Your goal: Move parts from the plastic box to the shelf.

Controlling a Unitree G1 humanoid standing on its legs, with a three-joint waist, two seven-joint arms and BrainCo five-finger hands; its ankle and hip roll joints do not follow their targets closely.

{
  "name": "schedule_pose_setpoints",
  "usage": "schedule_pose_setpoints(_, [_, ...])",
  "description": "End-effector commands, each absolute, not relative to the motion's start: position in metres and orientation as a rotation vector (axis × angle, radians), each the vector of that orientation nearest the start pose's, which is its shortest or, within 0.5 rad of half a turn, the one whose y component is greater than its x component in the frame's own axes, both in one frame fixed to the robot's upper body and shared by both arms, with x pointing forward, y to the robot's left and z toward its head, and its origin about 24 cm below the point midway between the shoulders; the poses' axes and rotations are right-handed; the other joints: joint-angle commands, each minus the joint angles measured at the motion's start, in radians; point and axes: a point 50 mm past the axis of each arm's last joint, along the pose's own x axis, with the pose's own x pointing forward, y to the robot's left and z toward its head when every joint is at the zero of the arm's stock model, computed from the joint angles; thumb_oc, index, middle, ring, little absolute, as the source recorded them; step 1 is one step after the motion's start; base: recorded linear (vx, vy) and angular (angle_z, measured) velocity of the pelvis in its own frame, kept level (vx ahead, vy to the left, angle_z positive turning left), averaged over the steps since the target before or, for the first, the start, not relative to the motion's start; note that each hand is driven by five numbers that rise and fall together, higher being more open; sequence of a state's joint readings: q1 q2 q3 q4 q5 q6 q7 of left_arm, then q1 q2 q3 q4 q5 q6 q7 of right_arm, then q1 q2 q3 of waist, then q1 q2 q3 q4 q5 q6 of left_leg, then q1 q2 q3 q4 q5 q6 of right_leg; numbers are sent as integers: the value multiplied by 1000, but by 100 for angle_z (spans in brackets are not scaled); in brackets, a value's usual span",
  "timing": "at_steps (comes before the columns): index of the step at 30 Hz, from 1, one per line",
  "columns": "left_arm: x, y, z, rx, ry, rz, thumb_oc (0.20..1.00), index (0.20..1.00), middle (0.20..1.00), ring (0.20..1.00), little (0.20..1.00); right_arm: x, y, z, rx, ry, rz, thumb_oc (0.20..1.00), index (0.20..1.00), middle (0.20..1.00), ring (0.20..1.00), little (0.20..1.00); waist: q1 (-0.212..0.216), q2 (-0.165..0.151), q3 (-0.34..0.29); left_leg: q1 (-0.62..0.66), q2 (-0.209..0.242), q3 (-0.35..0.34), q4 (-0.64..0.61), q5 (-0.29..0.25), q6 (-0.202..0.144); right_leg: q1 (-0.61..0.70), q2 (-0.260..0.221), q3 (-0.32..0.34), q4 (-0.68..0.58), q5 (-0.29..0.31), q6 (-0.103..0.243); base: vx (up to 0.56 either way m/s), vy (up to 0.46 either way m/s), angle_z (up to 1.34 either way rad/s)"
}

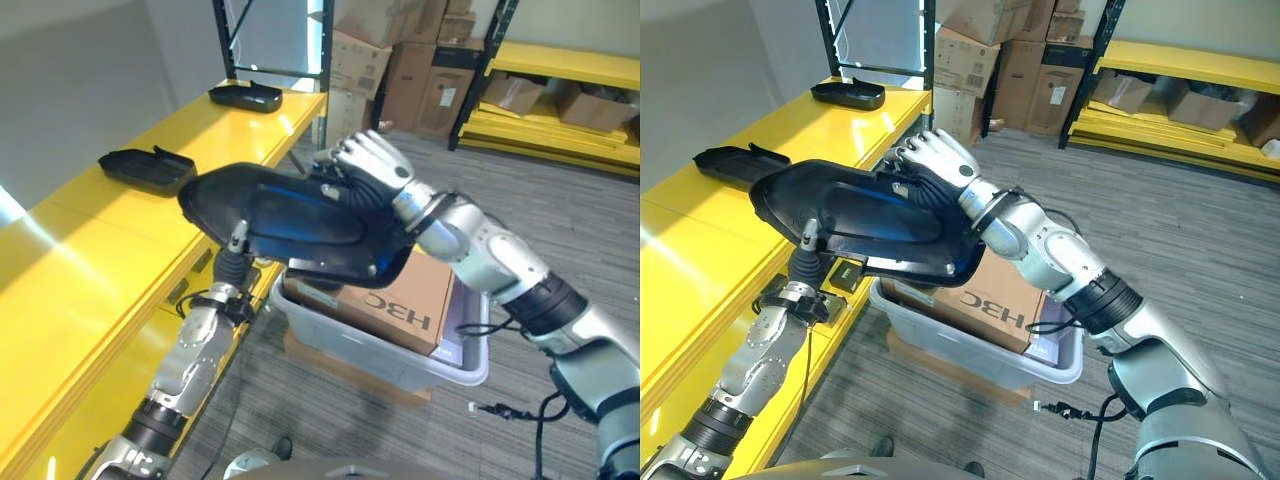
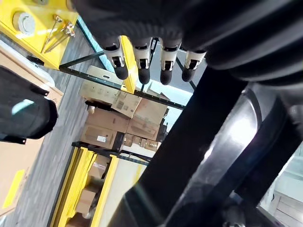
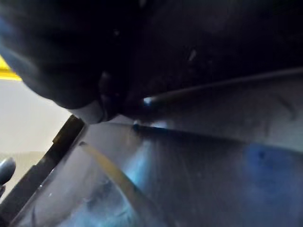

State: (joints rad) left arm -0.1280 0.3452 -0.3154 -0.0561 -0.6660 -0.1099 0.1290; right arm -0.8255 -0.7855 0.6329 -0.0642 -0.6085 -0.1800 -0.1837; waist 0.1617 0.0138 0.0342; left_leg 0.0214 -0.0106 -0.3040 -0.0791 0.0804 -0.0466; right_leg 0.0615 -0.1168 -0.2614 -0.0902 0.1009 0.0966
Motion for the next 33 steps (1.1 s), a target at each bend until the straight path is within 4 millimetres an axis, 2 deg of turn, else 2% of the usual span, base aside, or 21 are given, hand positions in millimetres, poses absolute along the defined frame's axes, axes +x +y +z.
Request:
schedule_pose_setpoints(1, [279, 136, 100, -250, -201, -221, 1000, 1000, 1000, 1000, 1000, 289, -76, 254, -1467, -1286, 242, 200, 200, 200, 200, 200, 12, -36, -69, -15, 36, 17, -8, -66, -20, 84, -55, -4, 3, -136, 55, 0, 0, 0])
schedule_pose_setpoints(4, [279, 137, 100, -265, -200, -205, 1000, 1000, 1000, 1000, 1000, 291, -76, 254, -1482, -1289, 197, 200, 200, 200, 200, 200, 10, -34, -72, -15, 36, 17, -8, -67, -18, 84, -56, -3, 3, -136, 55, 0, 0, 0])
schedule_pose_setpoints(8, [282, 140, 102, -265, -215, -154, 1000, 1000, 1000, 1000, 1000, 294, -74, 249, -1405, -1261, 127, 200, 200, 200, 200, 200, 2, -27, -72, -12, 34, 20, -8, -69, -14, 83, -59, 1, 3, -135, 54, 0, 0, 0])
schedule_pose_setpoints(13, [283, 137, 103, -296, -221, -149, 1000, 1000, 1000, 1000, 1000, 295, -68, 243, -1323, -1235, 136, 200, 200, 200, 200, 200, -1, -28, -70, -12, 33, 26, -7, -69, -11, 82, -61, 4, 3, -135, 55, 0, 0, 0])
schedule_pose_setpoints(14, [283, 136, 104, -310, -225, -148, 200, 200, 200, 200, 200, 294, -67, 241, -1290, -1224, 146, 200, 200, 200, 200, 200, -1, -30, -70, -11, 33, 27, -7, -69, -11, 83, -62, 6, 3, -135, 55, 0, 0, 0])
schedule_pose_setpoints(22, [283, 134, 106, -338, -234, -152, 200, 200, 200, 200, 200, 290, -65, 238, -1240, -1225, 180, 200, 200, 200, 200, 200, -5, -32, -69, -11, 33, 30, -8, -67, -12, 84, -63, 7, 3, -136, 55, 0, 0, 0])
schedule_pose_setpoints(27, [282, 134, 112, -354, -270, -146, 200, 200, 200, 200, 200, 284, -62, 235, -1146, -1214, 226, 200, 200, 200, 200, 200, -7, -33, -68, -8, 34, 34, -8, -67, -12, 83, -63, 11, 3, -136, 54, 0, 0, 0])
schedule_pose_setpoints(32, [282, 144, 116, -336, -313, -65, 200, 200, 200, 200, 200, 274, -58, 227, -989, -1171, 319, 200, 200, 200, 200, 200, -8, -35, -65, -8, 34, 34, -8, -65, -14, 84, -62, 10, 3, -136, 53, 0, 0, 0])
schedule_pose_setpoints(33, [282, 150, 122, -232, -357, -29, 200, 200, 200, 200, 200, 270, -58, 219, -886, -1110, 399, 200, 200, 200, 200, 200, -8, -36, -62, -9, 35, 31, -8, -64, -15, 85, -61, 10, 3, -137, 52, 0, 0, 0])
